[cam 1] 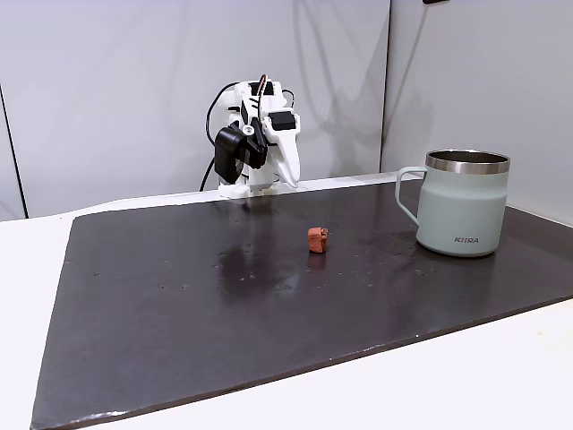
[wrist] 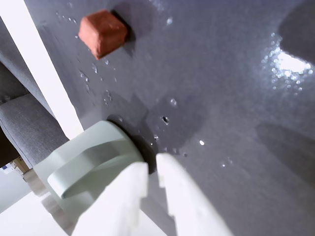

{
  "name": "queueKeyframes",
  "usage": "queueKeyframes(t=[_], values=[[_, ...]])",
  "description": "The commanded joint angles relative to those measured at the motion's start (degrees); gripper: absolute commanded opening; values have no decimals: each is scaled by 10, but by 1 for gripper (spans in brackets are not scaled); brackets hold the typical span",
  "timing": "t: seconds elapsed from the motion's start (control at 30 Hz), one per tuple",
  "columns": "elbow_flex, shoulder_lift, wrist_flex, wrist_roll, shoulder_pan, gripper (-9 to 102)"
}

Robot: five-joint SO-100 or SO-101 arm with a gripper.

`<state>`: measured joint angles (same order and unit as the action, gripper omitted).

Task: Grasp a cube and put it in the cup.

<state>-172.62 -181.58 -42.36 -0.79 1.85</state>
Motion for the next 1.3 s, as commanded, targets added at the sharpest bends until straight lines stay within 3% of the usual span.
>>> queueKeyframes(t=[0.0, 0.47, 0.6, 0.8, 1.27], values=[[4, -5, -1, 12, -12, 0], [8, -5, 0, 18, -7, 0], [75, 7, -25, 27, 7, 0], [274, 230, -36, 7, 2, 0], [693, 637, -178, -37, 5, 0]])
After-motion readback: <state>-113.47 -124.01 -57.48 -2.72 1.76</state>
